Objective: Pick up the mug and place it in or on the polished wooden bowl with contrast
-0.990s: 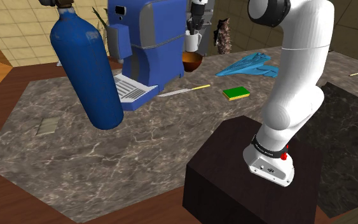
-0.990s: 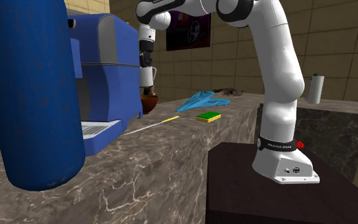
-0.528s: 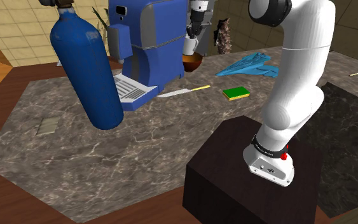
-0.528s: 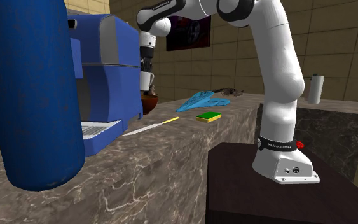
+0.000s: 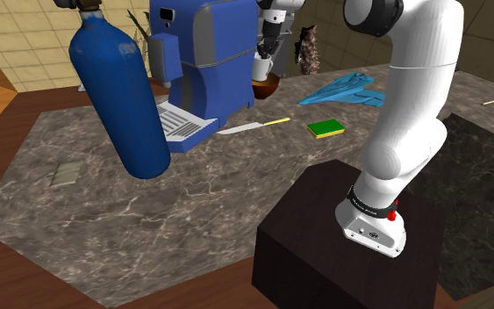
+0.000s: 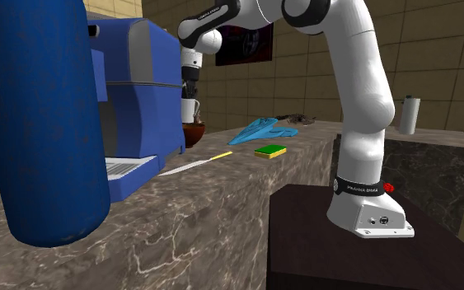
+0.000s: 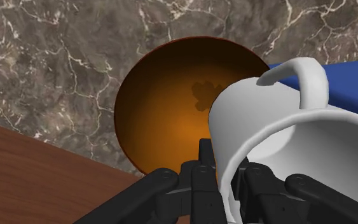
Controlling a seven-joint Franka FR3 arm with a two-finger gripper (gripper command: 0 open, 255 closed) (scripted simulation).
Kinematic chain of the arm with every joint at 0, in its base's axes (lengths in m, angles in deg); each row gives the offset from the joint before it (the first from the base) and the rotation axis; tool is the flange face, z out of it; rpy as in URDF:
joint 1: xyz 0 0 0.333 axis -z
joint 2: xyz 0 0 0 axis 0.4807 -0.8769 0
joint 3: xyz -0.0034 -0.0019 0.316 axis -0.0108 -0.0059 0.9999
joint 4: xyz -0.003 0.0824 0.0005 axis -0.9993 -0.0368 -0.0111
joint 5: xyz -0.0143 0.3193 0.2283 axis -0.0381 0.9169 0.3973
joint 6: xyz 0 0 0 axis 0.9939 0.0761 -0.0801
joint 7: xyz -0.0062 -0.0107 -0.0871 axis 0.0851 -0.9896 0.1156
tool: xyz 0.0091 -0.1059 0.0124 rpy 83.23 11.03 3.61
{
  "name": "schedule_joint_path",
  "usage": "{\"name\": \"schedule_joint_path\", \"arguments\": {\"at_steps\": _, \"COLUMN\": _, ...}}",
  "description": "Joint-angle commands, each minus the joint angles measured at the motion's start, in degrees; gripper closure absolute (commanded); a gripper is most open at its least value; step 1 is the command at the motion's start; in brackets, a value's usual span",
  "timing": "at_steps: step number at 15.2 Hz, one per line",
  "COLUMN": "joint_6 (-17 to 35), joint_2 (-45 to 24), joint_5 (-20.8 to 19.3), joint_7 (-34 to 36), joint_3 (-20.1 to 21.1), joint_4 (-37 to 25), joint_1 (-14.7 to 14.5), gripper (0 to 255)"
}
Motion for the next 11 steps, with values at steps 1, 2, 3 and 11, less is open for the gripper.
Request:
{"name": "schedule_joint_path", "arguments": {"at_steps": 1, "joint_6": 0.05, "joint_2": -0.83, "joint_5": -0.04, "joint_7": 0.12, "joint_3": 0.21, "joint_4": 0.46, "joint_1": -0.26, "gripper": 255}}
{"name": "schedule_joint_path", "arguments": {"at_steps": 2, "joint_6": 0.05, "joint_2": -0.83, "joint_5": -0.04, "joint_7": 0.11, "joint_3": 0.19, "joint_4": 0.46, "joint_1": -0.27, "gripper": 255}}
{"name": "schedule_joint_path", "arguments": {"at_steps": 3, "joint_6": 0.05, "joint_2": -0.82, "joint_5": -0.03, "joint_7": 0.11, "joint_3": 0.18, "joint_4": 0.46, "joint_1": -0.28, "gripper": 255}}
{"name": "schedule_joint_path", "arguments": {"at_steps": 11, "joint_6": 0.05, "joint_2": -0.83, "joint_5": -0.02, "joint_7": 0.1, "joint_3": 0.13, "joint_4": 0.46, "joint_1": -0.32, "gripper": 0}}
